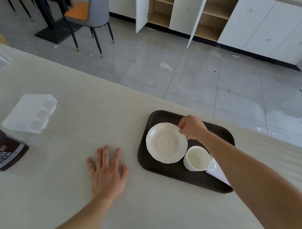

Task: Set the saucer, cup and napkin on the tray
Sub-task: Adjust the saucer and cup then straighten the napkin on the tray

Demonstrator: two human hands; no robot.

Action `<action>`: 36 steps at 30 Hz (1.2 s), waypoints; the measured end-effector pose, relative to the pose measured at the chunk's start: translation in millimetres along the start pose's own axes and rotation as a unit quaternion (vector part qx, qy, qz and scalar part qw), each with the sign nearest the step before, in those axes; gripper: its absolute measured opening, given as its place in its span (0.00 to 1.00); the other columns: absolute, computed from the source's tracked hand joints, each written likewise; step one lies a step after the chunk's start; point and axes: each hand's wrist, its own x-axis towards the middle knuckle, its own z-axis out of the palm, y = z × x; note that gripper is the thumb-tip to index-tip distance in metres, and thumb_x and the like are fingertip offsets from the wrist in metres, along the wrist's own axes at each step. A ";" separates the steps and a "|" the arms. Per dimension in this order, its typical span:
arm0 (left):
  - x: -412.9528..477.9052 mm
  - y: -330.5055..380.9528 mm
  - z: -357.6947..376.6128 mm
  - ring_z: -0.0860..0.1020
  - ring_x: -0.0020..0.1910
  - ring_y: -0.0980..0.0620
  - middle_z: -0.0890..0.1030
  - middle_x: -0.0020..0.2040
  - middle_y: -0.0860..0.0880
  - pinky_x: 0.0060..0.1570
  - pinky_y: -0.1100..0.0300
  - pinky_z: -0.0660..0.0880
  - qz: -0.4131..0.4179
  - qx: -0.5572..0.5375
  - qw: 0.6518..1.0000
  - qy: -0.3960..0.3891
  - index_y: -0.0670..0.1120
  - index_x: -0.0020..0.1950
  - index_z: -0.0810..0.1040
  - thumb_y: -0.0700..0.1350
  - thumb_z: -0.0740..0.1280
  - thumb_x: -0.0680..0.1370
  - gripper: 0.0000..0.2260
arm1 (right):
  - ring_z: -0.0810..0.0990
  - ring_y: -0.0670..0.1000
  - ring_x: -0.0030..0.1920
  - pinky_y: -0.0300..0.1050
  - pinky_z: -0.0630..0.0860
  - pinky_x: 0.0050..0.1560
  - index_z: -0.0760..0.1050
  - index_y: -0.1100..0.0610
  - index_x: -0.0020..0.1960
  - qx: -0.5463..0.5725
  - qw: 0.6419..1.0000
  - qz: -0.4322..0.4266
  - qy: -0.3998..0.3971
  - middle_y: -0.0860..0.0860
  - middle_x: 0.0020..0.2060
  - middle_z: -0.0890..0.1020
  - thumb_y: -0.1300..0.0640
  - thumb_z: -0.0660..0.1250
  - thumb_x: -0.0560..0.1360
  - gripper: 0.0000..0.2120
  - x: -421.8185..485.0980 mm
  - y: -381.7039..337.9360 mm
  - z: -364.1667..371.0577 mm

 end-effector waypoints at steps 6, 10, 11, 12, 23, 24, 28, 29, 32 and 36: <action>-0.6 1.8 -3.6 0.57 0.77 0.39 0.64 0.76 0.41 0.74 0.34 0.49 -0.004 -0.001 1.000 -0.005 0.51 0.74 0.67 0.57 0.52 0.76 0.28 | 0.86 0.52 0.33 0.51 0.84 0.46 0.82 0.54 0.46 0.062 0.997 0.037 0.012 0.54 0.38 0.86 0.63 0.68 0.73 0.06 5.5 8.4 -0.6; -0.7 1.3 -3.7 0.57 0.77 0.40 0.64 0.76 0.41 0.74 0.35 0.48 -0.006 0.003 1.000 -0.007 0.52 0.74 0.67 0.58 0.52 0.76 0.28 | 0.86 0.53 0.34 0.52 0.85 0.46 0.82 0.55 0.46 0.113 0.992 0.058 0.025 0.54 0.38 0.86 0.62 0.70 0.74 0.04 7.1 11.1 1.2; -0.6 1.4 -3.8 0.57 0.77 0.40 0.64 0.76 0.41 0.74 0.35 0.48 -0.005 0.001 1.000 -0.005 0.52 0.74 0.67 0.57 0.53 0.76 0.27 | 0.86 0.52 0.33 0.52 0.85 0.45 0.82 0.55 0.46 0.128 0.989 0.066 0.031 0.54 0.38 0.86 0.63 0.70 0.74 0.04 7.6 11.8 2.0; -0.5 1.4 -4.0 0.57 0.77 0.40 0.64 0.76 0.41 0.74 0.35 0.48 -0.005 -0.002 1.000 -0.003 0.52 0.74 0.67 0.57 0.53 0.76 0.27 | 0.86 0.52 0.33 0.52 0.85 0.45 0.82 0.55 0.45 0.144 0.986 0.075 0.037 0.54 0.38 0.86 0.63 0.69 0.75 0.04 8.1 12.5 2.7; -0.9 2.4 -5.2 0.57 0.77 0.41 0.64 0.76 0.42 0.74 0.35 0.49 -0.010 -0.003 1.000 -0.007 0.52 0.74 0.67 0.57 0.53 0.76 0.27 | 0.86 0.55 0.34 0.53 0.85 0.43 0.79 0.58 0.42 0.307 0.937 0.153 0.066 0.56 0.40 0.85 0.68 0.69 0.73 0.06 9.5 16.9 7.5; -1.2 2.5 -5.1 0.57 0.77 0.41 0.64 0.76 0.42 0.74 0.35 0.49 -0.010 -0.004 1.000 -0.007 0.52 0.74 0.67 0.57 0.54 0.76 0.27 | 0.86 0.55 0.34 0.53 0.85 0.41 0.79 0.58 0.42 0.315 0.933 0.159 0.065 0.57 0.41 0.85 0.68 0.69 0.73 0.06 9.2 16.6 7.7; -0.9 2.8 -5.6 0.57 0.77 0.41 0.64 0.76 0.42 0.74 0.35 0.49 -0.011 -0.002 1.000 -0.009 0.52 0.74 0.67 0.57 0.53 0.76 0.27 | 0.86 0.56 0.36 0.51 0.85 0.38 0.79 0.60 0.44 0.352 0.916 0.183 0.059 0.58 0.43 0.84 0.68 0.69 0.74 0.04 7.4 16.0 9.9; -0.7 2.7 -5.6 0.57 0.77 0.41 0.64 0.76 0.42 0.74 0.35 0.48 -0.011 -0.002 1.000 -0.009 0.52 0.74 0.67 0.57 0.53 0.76 0.27 | 0.86 0.56 0.36 0.50 0.85 0.37 0.79 0.60 0.45 0.360 0.912 0.189 0.056 0.57 0.43 0.84 0.68 0.69 0.74 0.04 6.8 15.7 10.5; -0.4 2.1 -5.7 0.56 0.77 0.41 0.64 0.76 0.42 0.74 0.35 0.48 -0.012 -0.001 1.000 -0.009 0.52 0.74 0.67 0.58 0.53 0.76 0.27 | 0.87 0.55 0.35 0.52 0.86 0.38 0.78 0.60 0.45 0.378 0.904 0.194 0.045 0.58 0.43 0.84 0.67 0.71 0.74 0.04 4.5 16.0 10.4; -0.7 2.4 -6.3 0.57 0.77 0.41 0.64 0.76 0.42 0.74 0.35 0.49 -0.011 0.006 1.000 -0.012 0.52 0.74 0.67 0.58 0.53 0.75 0.28 | 0.87 0.56 0.37 0.53 0.86 0.42 0.78 0.61 0.47 0.401 0.898 0.176 0.029 0.59 0.43 0.84 0.64 0.73 0.74 0.05 -2.4 18.7 6.6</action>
